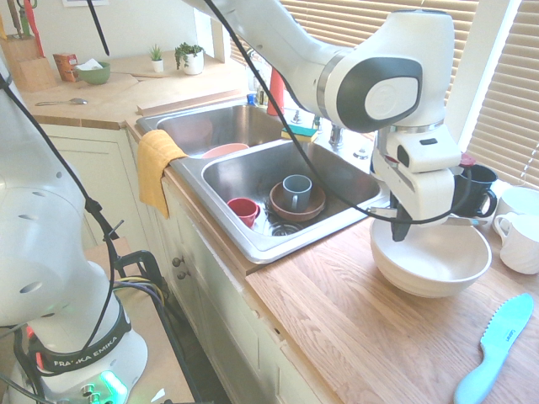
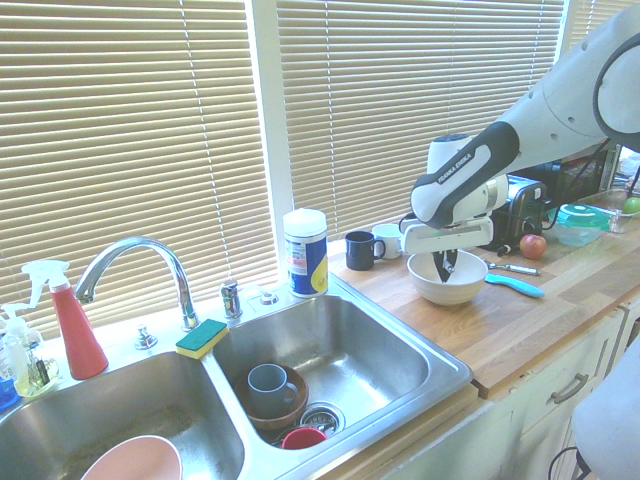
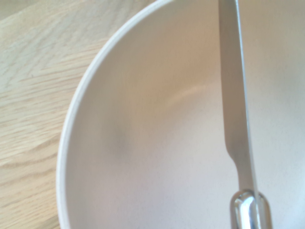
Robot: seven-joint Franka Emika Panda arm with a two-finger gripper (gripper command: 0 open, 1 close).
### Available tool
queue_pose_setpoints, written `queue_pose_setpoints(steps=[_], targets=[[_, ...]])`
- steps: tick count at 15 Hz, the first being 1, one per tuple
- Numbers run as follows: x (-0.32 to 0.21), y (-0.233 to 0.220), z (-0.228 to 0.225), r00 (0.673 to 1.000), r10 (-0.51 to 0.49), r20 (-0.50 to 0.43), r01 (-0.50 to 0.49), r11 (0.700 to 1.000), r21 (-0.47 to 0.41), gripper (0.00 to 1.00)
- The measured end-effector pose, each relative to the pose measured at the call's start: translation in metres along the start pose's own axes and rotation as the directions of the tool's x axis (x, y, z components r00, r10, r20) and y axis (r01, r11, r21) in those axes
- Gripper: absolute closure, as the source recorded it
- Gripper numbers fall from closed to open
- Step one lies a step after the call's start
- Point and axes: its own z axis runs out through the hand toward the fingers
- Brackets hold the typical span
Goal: Put the knife into the sink
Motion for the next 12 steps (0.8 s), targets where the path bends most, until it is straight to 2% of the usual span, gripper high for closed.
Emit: queue_pose_setpoints(steps=[4, 7, 9, 12], targets=[[0.003, -0.005, -0.027, 1.000, -0.012, -0.016, 0.013, 0.999, 0.048, 1.00], [-0.016, -0.022, -0.076, 0.998, -0.053, -0.030, 0.056, 0.993, 0.101, 1.00], [-0.049, -0.038, -0.102, 0.993, -0.113, -0.029, 0.116, 0.985, 0.128, 1.00], [-0.122, -0.066, -0.115, 0.969, -0.244, -0.032, 0.246, 0.958, 0.145, 1.00]])
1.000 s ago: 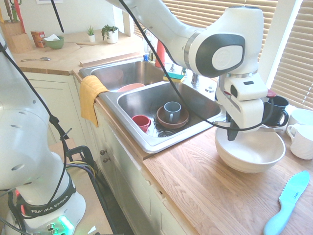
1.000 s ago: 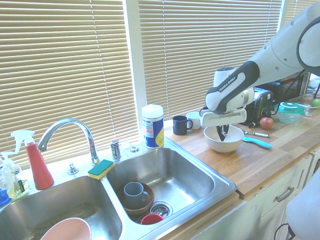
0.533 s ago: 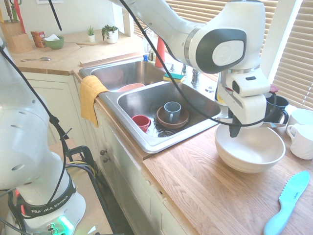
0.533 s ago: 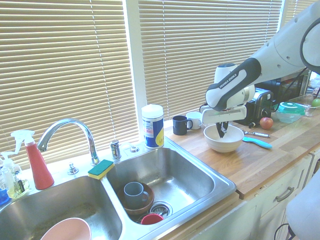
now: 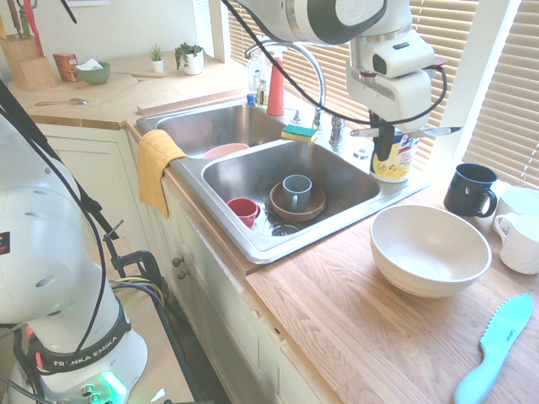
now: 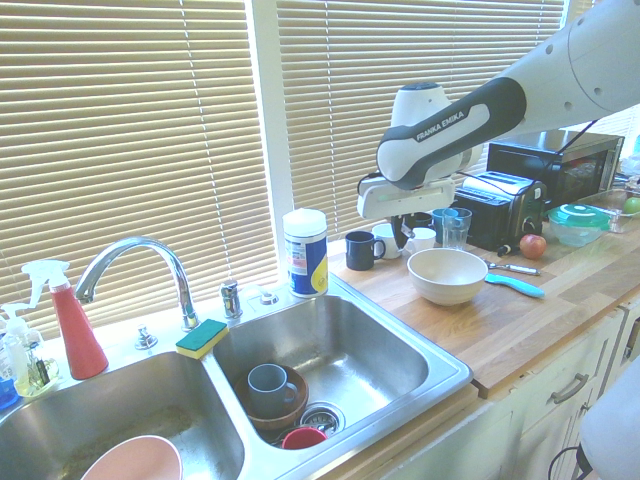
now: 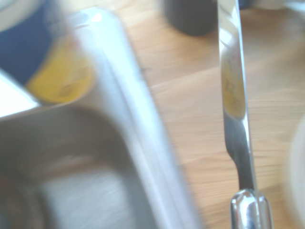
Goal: Put the knife into the sink
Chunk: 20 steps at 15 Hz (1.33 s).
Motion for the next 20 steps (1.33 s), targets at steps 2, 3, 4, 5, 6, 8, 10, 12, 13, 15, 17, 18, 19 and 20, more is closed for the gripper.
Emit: queue_pose_setpoints(steps=[2, 3, 4, 5, 6, 8, 10, 12, 13, 15, 17, 18, 19, 20], targets=[[-0.048, -0.021, 0.008, 0.997, -0.069, 0.016, 0.069, 0.998, 0.001, 1.00], [-0.072, -0.027, 0.015, 0.995, -0.093, 0.024, 0.093, 0.996, 0.000, 1.00], [-0.094, -0.032, 0.024, 0.993, -0.115, 0.031, 0.115, 0.993, 0.001, 1.00], [-0.114, -0.034, 0.036, 0.990, -0.135, 0.039, 0.135, 0.991, 0.001, 1.00], [-0.133, -0.034, 0.050, 0.987, -0.154, 0.045, 0.155, 0.988, 0.000, 1.00], [-0.161, -0.029, 0.082, 0.982, -0.180, 0.063, 0.181, 0.984, -0.002, 1.00], [-0.175, -0.024, 0.111, 0.977, -0.200, 0.076, 0.201, 0.980, 0.000, 1.00], [-0.187, -0.022, 0.141, 0.977, -0.203, 0.073, 0.203, 0.979, -0.005, 1.00], [-0.193, -0.020, 0.156, 0.977, -0.203, 0.070, 0.204, 0.979, -0.011, 1.00], [-0.204, -0.016, 0.182, 0.976, -0.210, 0.058, 0.212, 0.977, -0.030, 1.00], [-0.210, -0.010, 0.207, 0.976, -0.210, 0.058, 0.213, 0.976, -0.045, 1.00], [-0.212, -0.007, 0.221, 0.976, -0.208, 0.066, 0.212, 0.976, -0.050, 1.00], [-0.214, -0.005, 0.233, 0.976, -0.206, 0.078, 0.210, 0.976, -0.055, 1.00], [-0.214, -0.004, 0.246, 0.975, -0.202, 0.091, 0.208, 0.977, -0.057, 1.00]])
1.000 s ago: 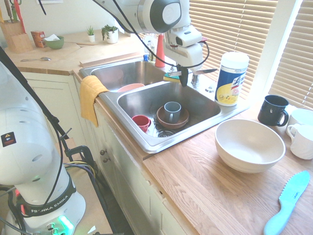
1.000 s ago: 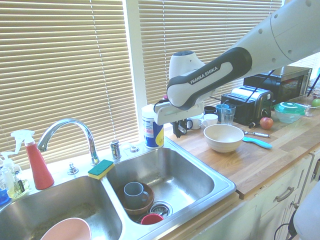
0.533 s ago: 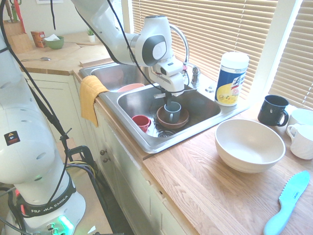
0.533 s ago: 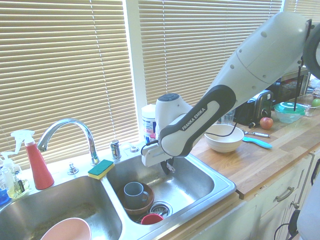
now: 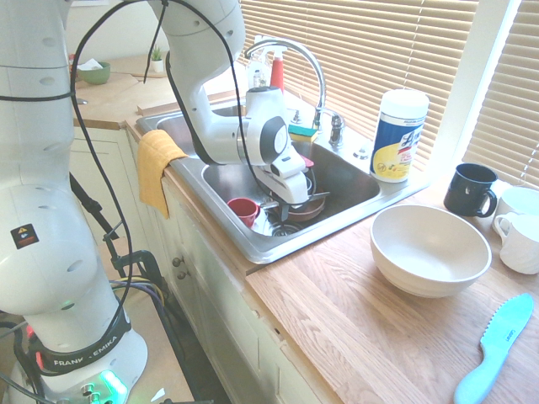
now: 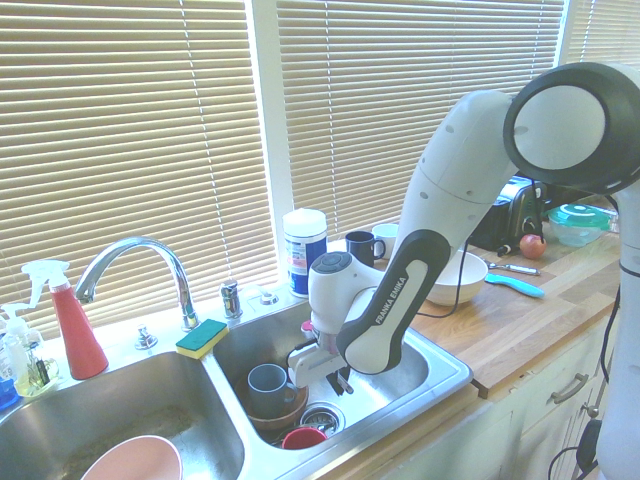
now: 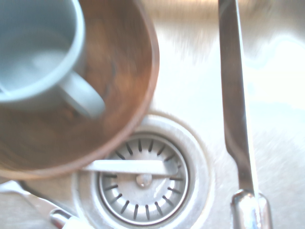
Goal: Put the knife into the sink
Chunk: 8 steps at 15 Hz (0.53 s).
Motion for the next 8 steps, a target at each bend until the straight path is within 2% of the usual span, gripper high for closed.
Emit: queue_pose_setpoints(steps=[4, 8], targets=[[0.007, -0.013, 0.040, 0.999, 0.013, 0.033, -0.013, 1.000, -0.009, 1.00], [0.016, -0.018, 0.061, 0.999, 0.027, 0.040, -0.026, 0.999, -0.024, 1.00]])
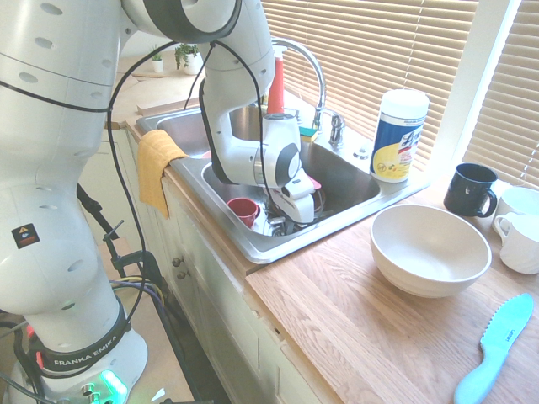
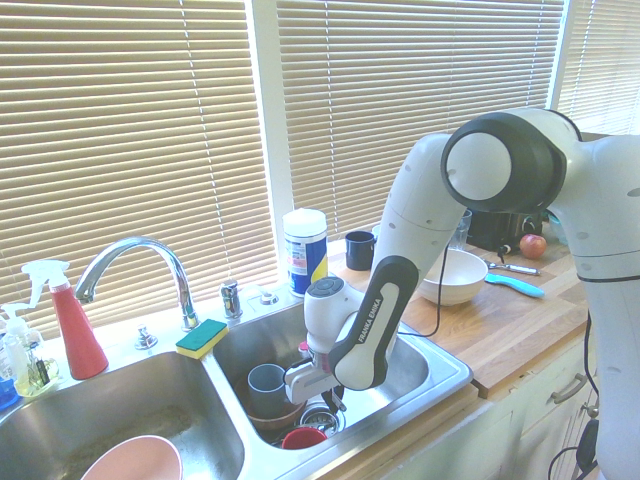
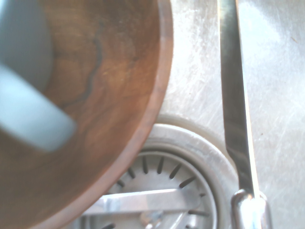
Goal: Put the knife into the sink
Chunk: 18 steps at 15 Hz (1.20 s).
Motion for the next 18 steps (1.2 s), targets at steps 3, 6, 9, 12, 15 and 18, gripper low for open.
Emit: queue_pose_setpoints(steps=[3, 6, 9, 12, 15, 18], targets=[[0.003, -0.005, 0.004, 1.000, 0.005, 0.000, -0.005, 1.000, 0.000, 0.00], [0.003, -0.010, 0.006, 1.000, 0.009, 0.006, -0.009, 1.000, 0.000, 0.00], [0.007, -0.011, 0.006, 1.000, 0.010, 0.005, -0.010, 1.000, 0.001, 0.00], [0.008, -0.016, 0.004, 1.000, 0.007, -0.001, -0.007, 1.000, 0.005, 0.00], [0.007, -0.020, 0.004, 1.000, 0.003, -0.003, -0.003, 1.000, 0.009, 0.00], [0.009, -0.022, 0.002, 1.000, 0.002, -0.006, -0.002, 1.000, 0.013, 0.00]])
